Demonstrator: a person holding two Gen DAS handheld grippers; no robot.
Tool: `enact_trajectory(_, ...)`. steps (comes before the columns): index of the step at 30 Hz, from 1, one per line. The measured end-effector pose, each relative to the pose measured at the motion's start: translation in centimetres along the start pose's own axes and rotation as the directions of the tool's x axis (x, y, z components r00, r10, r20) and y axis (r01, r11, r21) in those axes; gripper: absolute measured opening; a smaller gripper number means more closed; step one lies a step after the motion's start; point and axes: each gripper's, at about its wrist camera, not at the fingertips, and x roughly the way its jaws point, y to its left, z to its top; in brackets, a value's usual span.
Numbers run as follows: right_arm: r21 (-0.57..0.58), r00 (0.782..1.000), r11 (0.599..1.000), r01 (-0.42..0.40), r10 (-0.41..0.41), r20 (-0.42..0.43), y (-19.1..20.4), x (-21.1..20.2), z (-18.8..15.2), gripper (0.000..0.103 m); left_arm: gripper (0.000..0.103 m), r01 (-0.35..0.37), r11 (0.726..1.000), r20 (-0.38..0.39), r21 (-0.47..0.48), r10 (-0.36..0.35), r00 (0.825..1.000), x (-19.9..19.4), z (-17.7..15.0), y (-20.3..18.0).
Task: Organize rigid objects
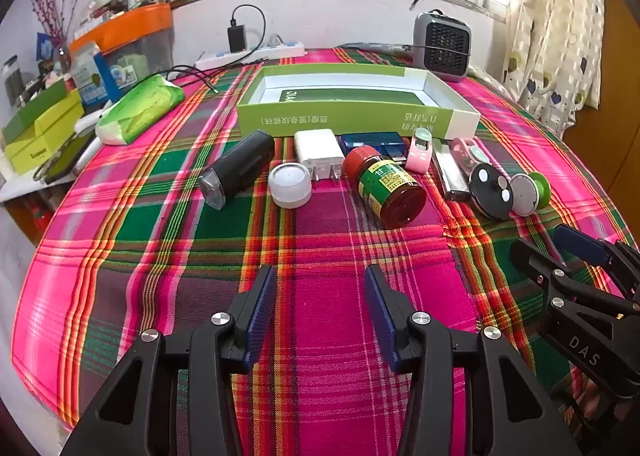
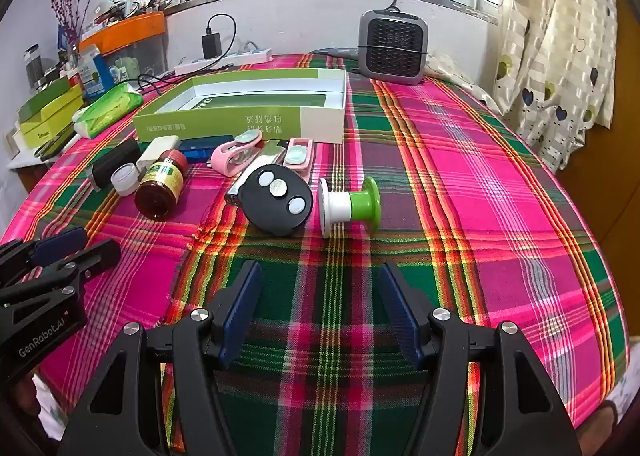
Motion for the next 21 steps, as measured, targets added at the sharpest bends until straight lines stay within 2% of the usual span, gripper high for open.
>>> enact_trajectory(21, 0.003, 1.0, 1.0, -0.004, 0.004, 0.002, 0.1, -0.06, 0.04, 0.062, 0.044, -0.003, 1.0, -0.002, -0.002, 0.003, 1.0, -0.03, -0.01, 0.02)
